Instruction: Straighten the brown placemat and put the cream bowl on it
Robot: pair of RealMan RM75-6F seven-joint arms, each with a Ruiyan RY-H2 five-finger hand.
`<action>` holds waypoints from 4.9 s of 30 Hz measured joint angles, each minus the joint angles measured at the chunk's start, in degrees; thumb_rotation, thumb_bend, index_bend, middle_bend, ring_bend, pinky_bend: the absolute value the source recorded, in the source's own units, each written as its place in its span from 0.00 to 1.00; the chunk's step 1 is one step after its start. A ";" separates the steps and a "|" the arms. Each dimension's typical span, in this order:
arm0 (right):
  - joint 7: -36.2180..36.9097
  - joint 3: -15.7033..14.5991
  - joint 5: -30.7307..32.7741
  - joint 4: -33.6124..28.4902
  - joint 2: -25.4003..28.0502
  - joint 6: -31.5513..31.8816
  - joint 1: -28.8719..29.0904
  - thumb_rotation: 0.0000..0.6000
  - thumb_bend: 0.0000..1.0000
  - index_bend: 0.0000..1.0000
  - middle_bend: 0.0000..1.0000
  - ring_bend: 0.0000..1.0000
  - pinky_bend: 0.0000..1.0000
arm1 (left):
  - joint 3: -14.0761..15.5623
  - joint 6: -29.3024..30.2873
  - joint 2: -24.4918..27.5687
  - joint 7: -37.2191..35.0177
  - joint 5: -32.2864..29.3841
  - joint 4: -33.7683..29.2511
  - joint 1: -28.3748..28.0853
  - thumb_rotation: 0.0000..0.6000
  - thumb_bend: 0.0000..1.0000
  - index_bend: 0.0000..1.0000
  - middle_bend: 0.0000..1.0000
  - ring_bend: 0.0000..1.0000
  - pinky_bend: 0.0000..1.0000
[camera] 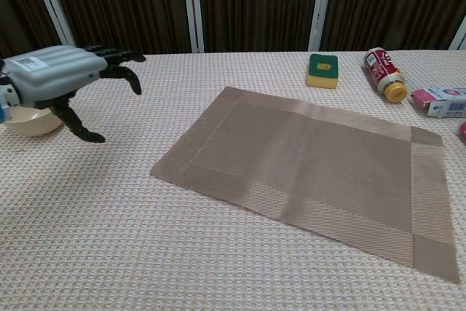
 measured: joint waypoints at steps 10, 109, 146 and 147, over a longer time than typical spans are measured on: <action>-3.02 0.15 0.63 -1.73 0.37 1.39 -2.26 1.00 0.00 0.00 0.00 0.00 0.00 | 1.22 -3.09 -12.20 -5.31 4.43 18.76 -6.38 1.00 0.15 0.32 0.00 0.00 0.00; 3.68 3.52 -4.70 -2.22 3.66 1.15 -5.72 1.00 0.00 0.00 0.00 0.00 0.00 | 2.49 -3.39 -22.95 -7.49 -1.02 26.57 -9.69 1.00 0.52 0.60 0.00 0.00 0.00; 1.03 2.70 -8.05 -4.13 3.50 2.58 -6.32 1.00 0.00 0.00 0.00 0.00 0.00 | 13.40 -1.60 2.71 12.20 -6.09 -17.83 2.69 1.00 0.53 0.62 0.00 0.00 0.00; 0.99 2.69 -8.08 -4.17 3.51 2.60 -6.34 1.00 0.00 0.00 0.00 0.00 0.00 | 13.48 -1.63 2.75 12.16 -6.08 -17.79 2.77 1.00 0.53 0.61 0.00 0.00 0.00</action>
